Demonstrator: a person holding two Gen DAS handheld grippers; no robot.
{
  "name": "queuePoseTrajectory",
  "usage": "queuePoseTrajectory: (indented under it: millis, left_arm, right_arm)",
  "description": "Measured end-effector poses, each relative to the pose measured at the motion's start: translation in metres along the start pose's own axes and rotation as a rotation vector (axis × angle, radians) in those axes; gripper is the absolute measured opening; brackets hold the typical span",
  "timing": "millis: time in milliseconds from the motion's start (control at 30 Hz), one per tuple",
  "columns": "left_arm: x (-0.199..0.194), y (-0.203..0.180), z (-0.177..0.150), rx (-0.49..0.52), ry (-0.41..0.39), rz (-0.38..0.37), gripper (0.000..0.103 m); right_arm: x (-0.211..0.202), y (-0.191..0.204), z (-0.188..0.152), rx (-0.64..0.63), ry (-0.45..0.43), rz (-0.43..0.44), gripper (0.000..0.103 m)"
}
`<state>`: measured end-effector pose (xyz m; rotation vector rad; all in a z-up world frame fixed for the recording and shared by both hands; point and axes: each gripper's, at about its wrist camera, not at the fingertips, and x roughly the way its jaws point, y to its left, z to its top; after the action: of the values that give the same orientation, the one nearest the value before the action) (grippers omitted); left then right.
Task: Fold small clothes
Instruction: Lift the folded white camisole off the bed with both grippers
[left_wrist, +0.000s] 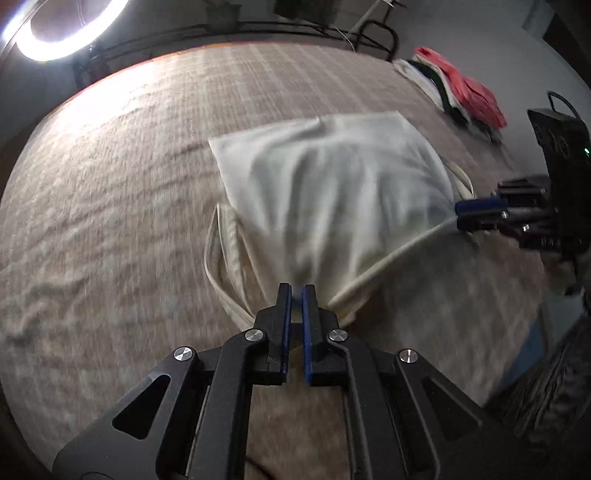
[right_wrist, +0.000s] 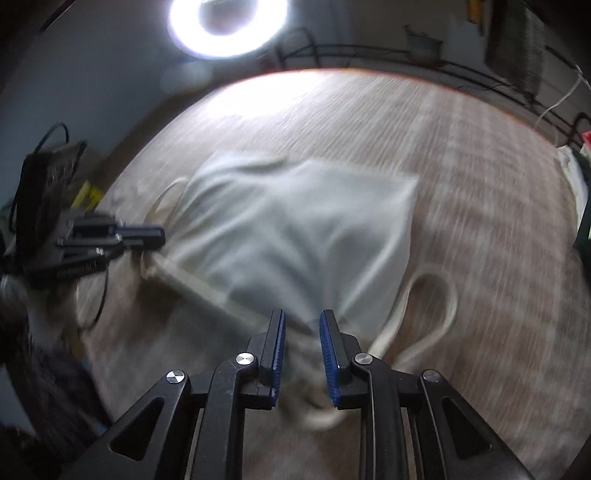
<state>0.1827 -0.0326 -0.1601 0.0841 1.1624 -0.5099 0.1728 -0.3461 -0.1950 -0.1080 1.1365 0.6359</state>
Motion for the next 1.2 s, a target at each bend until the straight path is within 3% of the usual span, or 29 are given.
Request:
queuePoseTrajectory:
  millis: [200,267,333,400,433,600,767,833,933,1033,1133,1200]
  left_arm:
    - [-0.022,0.004,-0.025,-0.002,-0.021,0.025,0.002]
    - [-0.027,0.011,-0.019,-0.060,-0.051,0.005,0.004]
    - [-0.029,0.020,-0.007,-0.134,-0.071,-0.021,0.019]
    - [-0.029,0.032,0.001,-0.227,-0.100,-0.060,0.042]
    - [-0.026,0.040,0.004,-0.287,-0.107,-0.092,0.043]
    - [-0.006,0.060,0.016,-0.430,-0.074,-0.151,0.043]
    - [0.008,0.071,0.017,-0.480,-0.045,-0.180,0.043]
    - [0.015,0.072,0.019,-0.493,-0.035,-0.200,0.043]
    - [0.021,0.069,0.021,-0.496,-0.044,-0.225,0.043]
    - [0.028,0.063,0.027,-0.498,-0.037,-0.256,0.043]
    - [0.030,0.058,0.031,-0.492,-0.043,-0.257,0.041]
    - [0.033,0.055,0.034,-0.490,-0.036,-0.250,0.023]
  right_arm:
    - [-0.027,-0.002,-0.028,0.008,0.017,0.003,0.024]
    - [-0.038,-0.008,-0.029,0.028,-0.021,0.007,0.034]
    - [-0.044,-0.013,-0.027,0.066,-0.058,0.010,0.036]
    - [-0.046,-0.020,-0.022,0.104,-0.091,0.006,0.036]
    - [-0.045,-0.024,-0.019,0.135,-0.110,0.010,0.036]
    - [-0.025,-0.046,-0.005,0.269,-0.132,0.087,0.042]
    - [-0.005,-0.070,-0.005,0.327,-0.063,-0.019,0.045]
    - [-0.007,-0.082,-0.008,0.368,-0.082,0.039,0.046]
    - [-0.006,-0.091,-0.010,0.402,-0.106,0.130,0.057]
    - [-0.004,-0.096,-0.010,0.403,-0.118,0.219,0.055]
    - [0.004,-0.092,-0.009,0.411,-0.131,0.256,0.044]
    - [0.011,-0.090,-0.007,0.431,-0.136,0.273,0.036]
